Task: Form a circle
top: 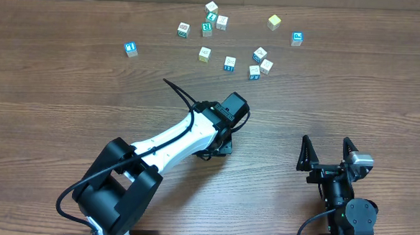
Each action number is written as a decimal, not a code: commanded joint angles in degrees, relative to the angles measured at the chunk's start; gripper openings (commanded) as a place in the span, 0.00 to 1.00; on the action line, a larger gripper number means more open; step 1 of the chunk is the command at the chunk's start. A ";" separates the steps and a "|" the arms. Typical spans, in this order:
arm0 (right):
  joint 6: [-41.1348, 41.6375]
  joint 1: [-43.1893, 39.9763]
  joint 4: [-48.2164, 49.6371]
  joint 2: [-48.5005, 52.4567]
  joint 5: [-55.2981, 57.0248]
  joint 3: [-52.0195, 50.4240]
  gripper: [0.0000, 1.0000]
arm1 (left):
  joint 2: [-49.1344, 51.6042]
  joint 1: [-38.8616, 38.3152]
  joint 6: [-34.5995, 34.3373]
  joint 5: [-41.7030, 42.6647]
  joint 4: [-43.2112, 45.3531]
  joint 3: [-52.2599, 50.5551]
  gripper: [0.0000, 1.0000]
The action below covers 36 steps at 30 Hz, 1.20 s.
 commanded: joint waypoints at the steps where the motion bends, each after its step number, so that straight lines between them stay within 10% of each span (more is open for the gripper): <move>1: -0.83 -0.33 0.33 -0.57 -0.52 -0.59 1.00 | 0.07 0.26 -0.17 -1.44 -0.22 -0.55 0.30; 36: -0.83 -0.33 0.33 -0.57 -0.52 -0.59 1.00 | 0.07 0.26 -0.17 -4.17 0.79 -0.55 0.34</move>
